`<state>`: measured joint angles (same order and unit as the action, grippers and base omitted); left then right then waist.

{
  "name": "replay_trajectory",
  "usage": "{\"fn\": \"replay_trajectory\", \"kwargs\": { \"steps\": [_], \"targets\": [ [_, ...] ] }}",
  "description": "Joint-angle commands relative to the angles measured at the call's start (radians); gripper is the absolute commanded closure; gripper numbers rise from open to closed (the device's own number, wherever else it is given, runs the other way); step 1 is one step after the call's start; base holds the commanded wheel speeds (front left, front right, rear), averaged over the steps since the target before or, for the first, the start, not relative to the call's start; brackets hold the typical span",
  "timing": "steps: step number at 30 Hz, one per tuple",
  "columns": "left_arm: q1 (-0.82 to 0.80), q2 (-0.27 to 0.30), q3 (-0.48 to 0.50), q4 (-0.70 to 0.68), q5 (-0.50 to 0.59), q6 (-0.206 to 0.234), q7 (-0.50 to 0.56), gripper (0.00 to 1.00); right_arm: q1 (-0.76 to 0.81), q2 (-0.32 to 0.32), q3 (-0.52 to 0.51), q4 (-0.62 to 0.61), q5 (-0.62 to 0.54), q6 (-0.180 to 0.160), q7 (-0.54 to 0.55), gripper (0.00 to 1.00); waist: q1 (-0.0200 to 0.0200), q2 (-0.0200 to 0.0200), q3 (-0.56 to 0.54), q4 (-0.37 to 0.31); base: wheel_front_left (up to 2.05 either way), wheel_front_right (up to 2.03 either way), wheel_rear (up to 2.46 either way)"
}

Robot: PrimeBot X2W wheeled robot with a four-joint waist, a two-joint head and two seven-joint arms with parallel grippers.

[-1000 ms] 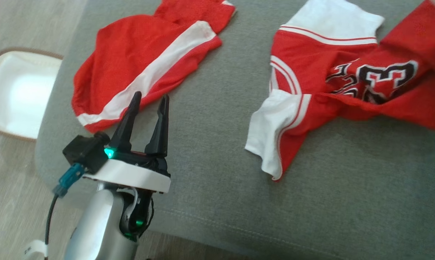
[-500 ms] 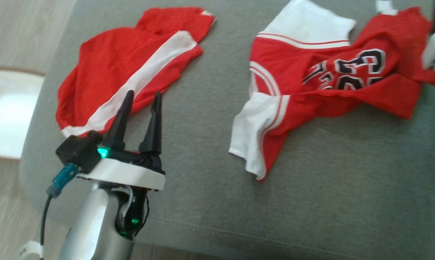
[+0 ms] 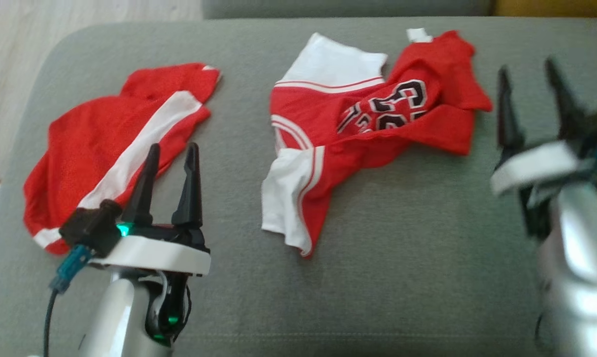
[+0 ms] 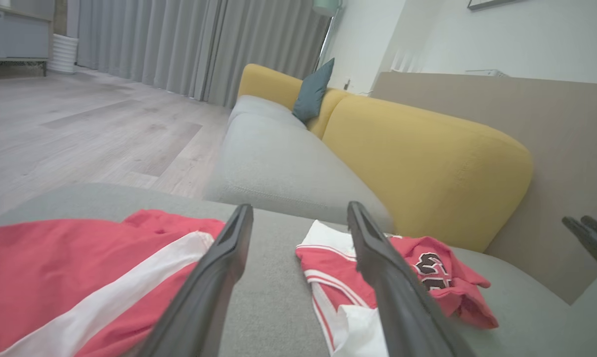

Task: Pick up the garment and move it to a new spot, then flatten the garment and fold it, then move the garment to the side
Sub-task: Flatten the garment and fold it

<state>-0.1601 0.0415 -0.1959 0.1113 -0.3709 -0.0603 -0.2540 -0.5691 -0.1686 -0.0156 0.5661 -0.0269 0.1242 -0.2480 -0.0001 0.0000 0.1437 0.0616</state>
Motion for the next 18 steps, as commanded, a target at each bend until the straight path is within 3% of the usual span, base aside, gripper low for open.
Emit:
{"fn": "replay_trajectory", "kwargs": {
  "steps": [1,2,7,12,18],
  "targets": [
    [-0.021,0.009,0.039,-0.044,0.010,0.004,-0.008,0.00,0.034,0.022,0.025,-0.072,-0.005,0.007,-0.010,0.00,0.0001,0.0000,-0.022,-0.032,0.00,0.00,0.00],
    [-0.014,0.009,0.037,-0.048,0.012,0.004,-0.008,0.00,0.156,0.070,0.007,-0.183,-0.013,0.007,-0.011,0.00,0.0001,0.0000,-0.030,-0.045,0.00,0.00,0.00],
    [-0.003,0.009,0.031,-0.050,0.011,0.006,-0.008,0.00,0.326,0.114,-0.003,-0.296,-0.023,0.007,0.002,0.00,0.0001,0.0000,-0.038,-0.057,0.00,0.00,0.00],
    [-0.004,0.009,0.022,-0.049,0.014,0.002,-0.008,0.00,0.399,0.118,0.003,-0.337,-0.019,0.007,0.036,0.00,0.0001,0.0000,-0.022,-0.049,0.00,0.00,0.00],
    [-0.017,0.009,0.013,-0.047,0.012,-0.003,-0.008,0.00,0.381,0.118,-0.052,-0.315,-0.089,0.007,0.105,0.00,0.0001,0.0000,0.020,-0.017,0.00,0.00,0.00]
  ]
}}
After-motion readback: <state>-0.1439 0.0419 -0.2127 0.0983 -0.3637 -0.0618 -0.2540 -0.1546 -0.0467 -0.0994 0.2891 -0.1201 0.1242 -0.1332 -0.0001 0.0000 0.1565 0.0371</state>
